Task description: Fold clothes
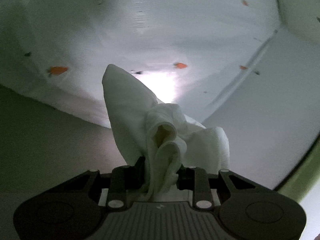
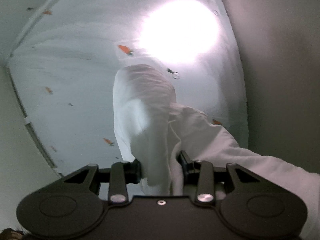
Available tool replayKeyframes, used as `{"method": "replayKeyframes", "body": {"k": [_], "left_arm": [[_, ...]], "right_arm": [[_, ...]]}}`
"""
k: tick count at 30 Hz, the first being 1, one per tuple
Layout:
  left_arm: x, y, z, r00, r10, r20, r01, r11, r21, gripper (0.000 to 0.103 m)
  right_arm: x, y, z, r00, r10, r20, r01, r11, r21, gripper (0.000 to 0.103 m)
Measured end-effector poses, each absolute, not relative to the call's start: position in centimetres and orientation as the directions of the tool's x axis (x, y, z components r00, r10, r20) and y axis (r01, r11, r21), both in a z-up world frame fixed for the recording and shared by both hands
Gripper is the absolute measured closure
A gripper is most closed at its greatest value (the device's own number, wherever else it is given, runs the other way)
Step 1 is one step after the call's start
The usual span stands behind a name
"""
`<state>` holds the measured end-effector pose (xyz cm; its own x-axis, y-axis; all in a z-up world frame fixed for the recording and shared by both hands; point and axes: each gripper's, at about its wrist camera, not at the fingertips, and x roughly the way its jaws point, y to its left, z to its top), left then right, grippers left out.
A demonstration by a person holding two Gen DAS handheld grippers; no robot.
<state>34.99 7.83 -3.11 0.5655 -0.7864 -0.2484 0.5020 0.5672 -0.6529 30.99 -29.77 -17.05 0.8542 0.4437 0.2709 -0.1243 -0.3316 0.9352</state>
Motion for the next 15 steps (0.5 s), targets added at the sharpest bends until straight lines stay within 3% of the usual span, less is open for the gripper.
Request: {"method": "replayKeyframes", "body": {"k": [6, 15], "left_arm": [[33.2, 5.5, -2.9, 0.472, -0.854, -0.221, 0.571, 0.486, -0.661, 0.072], [32.1, -2.3, -5.2, 0.346, -0.911, -0.226, 0.567, 0.395, -0.723, 0.072]], "right_arm": [[24.9, -30.9, -15.4, 0.9, 0.358, 0.248, -0.133, -0.316, 0.939, 0.064], [17.2, -36.4, -13.8, 0.963, 0.234, 0.133, -0.081, -0.218, 0.973, 0.064]]}}
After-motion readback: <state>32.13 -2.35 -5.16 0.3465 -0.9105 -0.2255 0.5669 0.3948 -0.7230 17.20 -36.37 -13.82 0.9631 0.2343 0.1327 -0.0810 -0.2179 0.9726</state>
